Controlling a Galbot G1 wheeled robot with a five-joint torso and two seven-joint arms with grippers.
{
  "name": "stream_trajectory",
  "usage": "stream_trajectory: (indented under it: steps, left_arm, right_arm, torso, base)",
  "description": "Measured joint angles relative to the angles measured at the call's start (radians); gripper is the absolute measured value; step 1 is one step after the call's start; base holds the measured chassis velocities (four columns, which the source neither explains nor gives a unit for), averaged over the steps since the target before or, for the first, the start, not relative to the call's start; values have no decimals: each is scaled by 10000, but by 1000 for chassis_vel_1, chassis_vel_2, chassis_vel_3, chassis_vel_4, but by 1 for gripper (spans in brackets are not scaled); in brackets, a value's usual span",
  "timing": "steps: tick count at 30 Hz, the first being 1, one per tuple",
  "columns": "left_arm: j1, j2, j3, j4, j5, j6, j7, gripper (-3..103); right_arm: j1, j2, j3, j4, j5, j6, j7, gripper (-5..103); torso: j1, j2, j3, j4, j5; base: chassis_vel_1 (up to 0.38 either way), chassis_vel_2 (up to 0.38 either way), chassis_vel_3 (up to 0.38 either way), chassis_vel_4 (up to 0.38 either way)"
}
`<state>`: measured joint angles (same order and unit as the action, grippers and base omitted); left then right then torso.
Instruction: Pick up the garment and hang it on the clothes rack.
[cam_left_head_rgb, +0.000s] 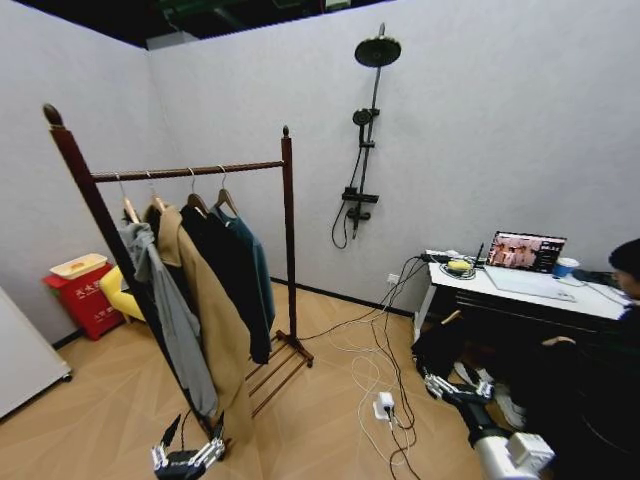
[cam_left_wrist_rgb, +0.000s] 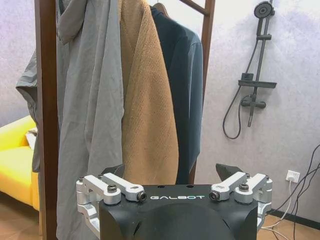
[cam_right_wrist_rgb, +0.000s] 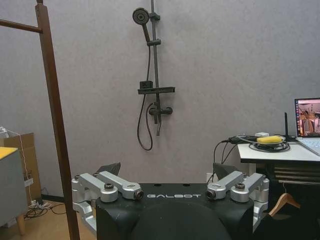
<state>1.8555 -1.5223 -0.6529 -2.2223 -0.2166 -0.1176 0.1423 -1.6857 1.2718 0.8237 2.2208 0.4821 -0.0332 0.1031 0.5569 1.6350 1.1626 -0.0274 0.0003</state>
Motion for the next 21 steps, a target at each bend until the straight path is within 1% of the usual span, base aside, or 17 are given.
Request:
stream_trajectory:
  steps: [2, 3, 5, 8, 14, 15, 21]
  left_arm:
    - [0, 0, -1, 0, 0, 0, 0, 100]
    - [0, 0, -1, 0, 0, 0, 0, 100]
    - [0, 0, -1, 0, 0, -1, 0, 100]
    - [1, 0, -1, 0, 0, 0, 0, 100]
    - [2, 0, -2, 0, 0, 0, 0, 100]
    - [2, -1, -2, 0, 0, 0, -1, 100]
    - [2, 0, -2, 0, 0, 0, 0, 100]
  right_arm:
    - [2, 0, 0, 0, 0, 0, 0, 100]
    - [2, 0, 0, 0, 0, 0, 0, 100]
    - [2, 0, 0, 0, 0, 0, 0, 100]
    - [0, 0, 0, 0, 0, 0, 0, 100]
    - [-3, 0, 0, 0, 0, 0, 0, 100]
    - [-2, 0, 0, 0, 0, 0, 0, 100]
    - [-2, 0, 0, 0, 0, 0, 0, 100]
  torso:
    - [0, 0, -1, 1, -2]
    - [0, 0, 0, -4, -4]
    - [-2, 1, -1, -6, -3]
    - [-10, 6, -4, -6, -3]
    - [-13, 8, -5, -6, -2]
    - [-12, 8, -4, -3, -3]
    - [-11, 7, -4, -5, -3]
  base:
    - [-47, 56, 63, -44]
    - [0, 0, 0, 0]
    - [0, 0, 0, 0]
    - [-11, -29, -63, -29]
    - [-33, -70, -62, -31]
    - [-62, -67, -63, -57]
    - [-98, -77, -66, -91]
